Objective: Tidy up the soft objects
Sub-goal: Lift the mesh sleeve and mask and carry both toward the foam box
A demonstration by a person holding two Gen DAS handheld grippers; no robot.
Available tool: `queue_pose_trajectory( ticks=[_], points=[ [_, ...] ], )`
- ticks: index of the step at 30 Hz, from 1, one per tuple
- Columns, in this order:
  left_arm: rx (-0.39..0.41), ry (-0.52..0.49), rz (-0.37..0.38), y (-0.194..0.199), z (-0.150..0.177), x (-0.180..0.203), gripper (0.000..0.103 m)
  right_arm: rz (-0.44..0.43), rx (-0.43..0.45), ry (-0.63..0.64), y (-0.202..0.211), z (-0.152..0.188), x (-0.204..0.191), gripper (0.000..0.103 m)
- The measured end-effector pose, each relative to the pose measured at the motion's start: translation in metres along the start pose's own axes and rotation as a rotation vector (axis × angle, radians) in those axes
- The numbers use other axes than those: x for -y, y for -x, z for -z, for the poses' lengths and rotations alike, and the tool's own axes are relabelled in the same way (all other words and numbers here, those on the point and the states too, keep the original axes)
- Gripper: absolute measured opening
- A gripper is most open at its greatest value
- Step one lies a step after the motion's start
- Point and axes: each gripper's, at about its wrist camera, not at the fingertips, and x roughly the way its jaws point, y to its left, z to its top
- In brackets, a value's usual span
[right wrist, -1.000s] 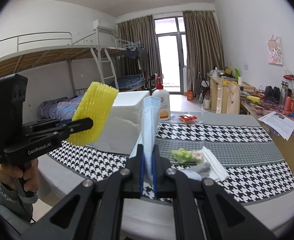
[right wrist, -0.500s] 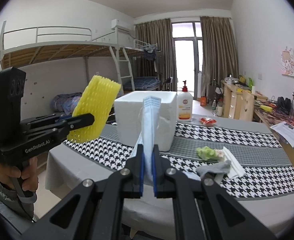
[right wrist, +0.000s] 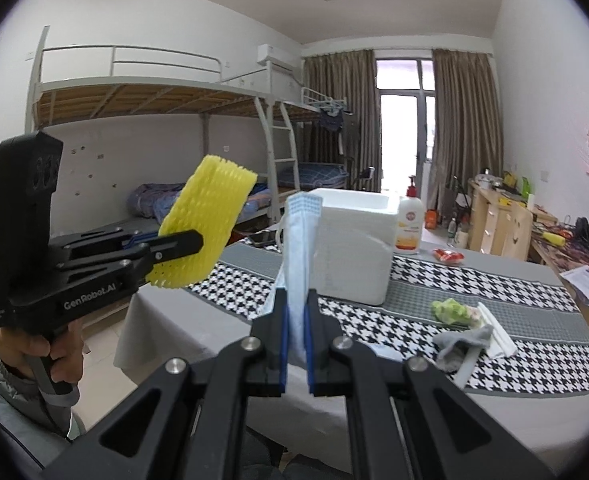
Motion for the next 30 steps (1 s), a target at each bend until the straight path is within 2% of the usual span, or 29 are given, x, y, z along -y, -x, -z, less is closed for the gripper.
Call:
queue_pose_trajectory(
  ticks=[4, 12, 23, 30],
  points=[
    [0.014, 0.013, -0.036, 0.008, 0.001, -0.009, 0.010, -0.025, 0.003, 0.016, -0.008, -0.003, -0.010, 0.009],
    [0.009, 0.041, -0.090, 0.000, 0.006, -0.032, 0.010, -0.067, -0.017, 0.032, -0.036, -0.006, -0.019, 0.009],
    [-0.023, 0.079, -0.121, -0.040, 0.004, -0.051, 0.010, -0.059, -0.044, 0.021, -0.069, -0.017, -0.009, 0.009],
    [-0.053, 0.084, -0.114, -0.065, -0.005, -0.061, 0.010, -0.039, -0.059, -0.003, -0.081, -0.027, 0.003, 0.009]
  ],
)
